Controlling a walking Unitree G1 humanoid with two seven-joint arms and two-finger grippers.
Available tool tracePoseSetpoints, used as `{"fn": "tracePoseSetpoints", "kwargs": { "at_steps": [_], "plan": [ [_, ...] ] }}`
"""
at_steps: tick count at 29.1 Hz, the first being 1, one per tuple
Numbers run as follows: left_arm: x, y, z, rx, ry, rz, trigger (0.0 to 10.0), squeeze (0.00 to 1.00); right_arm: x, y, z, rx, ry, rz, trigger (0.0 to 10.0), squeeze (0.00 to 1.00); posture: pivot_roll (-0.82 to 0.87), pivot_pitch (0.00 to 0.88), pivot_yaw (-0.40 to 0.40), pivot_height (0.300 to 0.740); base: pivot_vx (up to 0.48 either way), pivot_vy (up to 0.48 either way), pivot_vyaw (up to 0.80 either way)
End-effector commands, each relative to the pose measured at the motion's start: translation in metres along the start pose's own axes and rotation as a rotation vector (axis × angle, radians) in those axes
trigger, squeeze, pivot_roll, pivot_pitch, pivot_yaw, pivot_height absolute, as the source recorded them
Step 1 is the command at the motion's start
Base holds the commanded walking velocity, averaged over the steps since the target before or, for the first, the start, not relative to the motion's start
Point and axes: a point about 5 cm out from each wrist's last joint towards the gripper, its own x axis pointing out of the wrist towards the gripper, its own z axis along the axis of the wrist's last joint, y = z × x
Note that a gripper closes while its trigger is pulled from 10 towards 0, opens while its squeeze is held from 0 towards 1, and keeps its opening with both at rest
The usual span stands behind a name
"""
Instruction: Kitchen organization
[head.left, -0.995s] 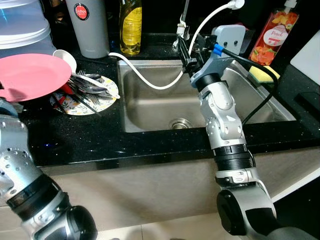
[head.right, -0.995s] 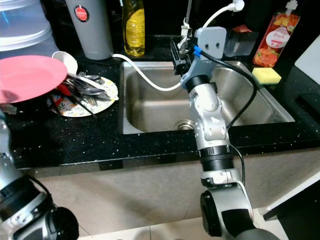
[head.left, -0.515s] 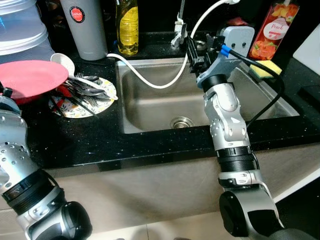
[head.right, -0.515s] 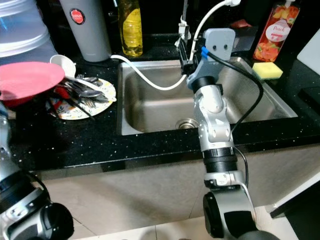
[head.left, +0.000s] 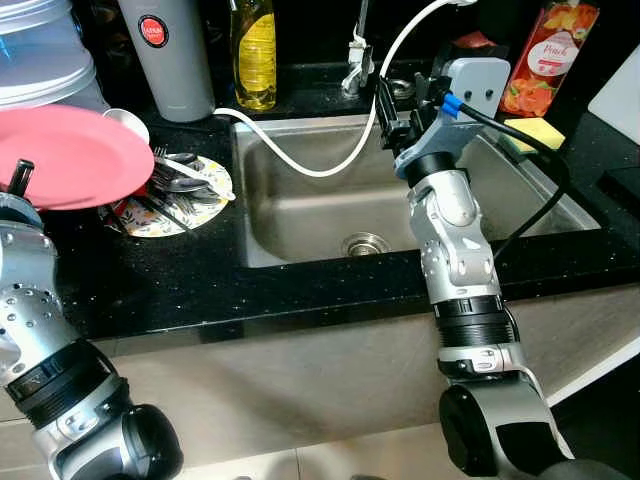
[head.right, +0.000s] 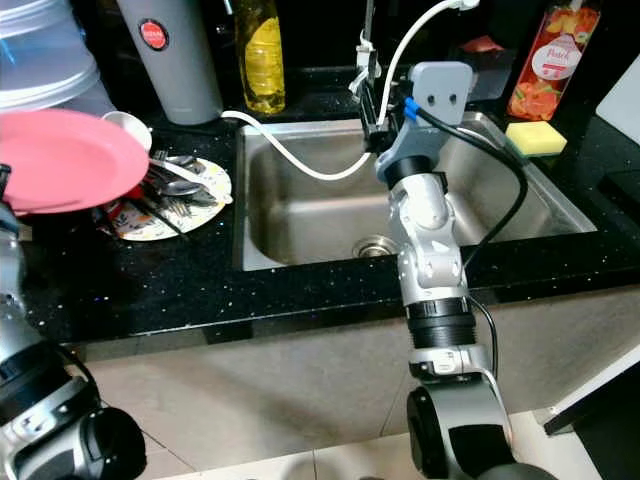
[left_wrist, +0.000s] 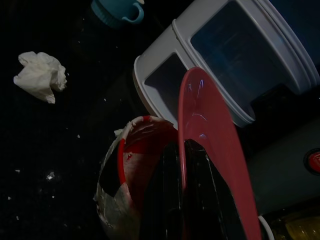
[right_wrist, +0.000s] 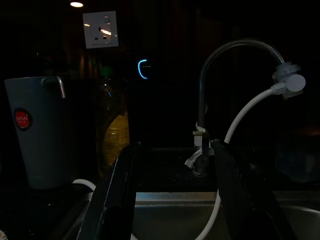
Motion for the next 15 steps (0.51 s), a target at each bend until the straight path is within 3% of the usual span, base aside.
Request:
{"fn": "tracePoseSetpoints", "kwargs": {
  "at_steps": [1,2,4,6,7,8,9,10,12,15],
  "plan": [
    [-0.002,-0.005,-0.002,0.034,-0.011,-0.049,0.0,0.00,0.001,0.000,0.005,-0.006,-0.027,0.003,10.0,0.00,-0.03,0.000,0.031,0.740,0.000,0.000,0.00],
    [-0.002,-0.005,-0.002,0.034,-0.011,-0.049,0.0,0.00,0.001,0.000,0.005,-0.006,-0.027,0.003,10.0,0.00,-0.03,0.000,0.031,0.740,0.000,0.000,0.00],
    [-0.007,-0.023,-0.003,0.039,-0.006,-0.182,0.0,0.00,0.002,0.000,0.006,-0.006,-0.030,0.005,10.0,0.00,-0.03,0.000,0.028,0.740,0.000,0.000,0.00],
    [-0.010,-0.029,-0.003,0.031,-0.001,-0.223,0.0,0.00,0.002,0.000,0.007,-0.006,-0.031,0.006,10.0,0.00,-0.03,0.000,0.027,0.740,0.000,0.000,0.00],
    [-0.020,-0.050,-0.001,-0.062,0.012,-0.366,10.0,0.00,0.003,0.000,0.008,-0.008,-0.035,0.008,10.0,0.00,-0.04,0.000,0.029,0.740,0.000,0.000,0.00],
    [-0.020,-0.050,-0.001,-0.062,0.012,-0.366,10.0,0.00,0.003,0.000,0.008,-0.008,-0.035,0.008,10.0,0.00,-0.04,0.000,0.029,0.740,0.000,0.000,0.00],
    [-0.033,-0.070,0.003,-0.158,0.037,-0.552,10.0,0.00,0.004,-0.001,0.009,0.022,-0.027,0.008,10.0,0.00,-0.04,0.000,0.029,0.740,0.000,0.000,0.00],
    [-0.039,-0.078,0.004,-0.188,0.049,-0.631,10.0,0.00,0.004,-0.002,0.008,0.045,-0.019,0.008,10.0,0.00,-0.04,0.000,0.030,0.740,0.000,0.000,0.00],
    [-0.052,-0.088,0.003,-0.197,0.090,-0.781,10.0,0.00,0.006,-0.010,0.004,0.241,0.046,-0.013,10.0,0.00,-0.05,0.000,0.032,0.740,0.000,0.000,0.00],
    [-0.059,-0.092,-0.001,-0.184,0.131,-0.863,10.0,0.00,0.007,-0.015,0.001,0.430,0.093,-0.003,10.0,0.00,-0.05,0.000,0.035,0.740,0.000,0.000,0.00]
  ]
}}
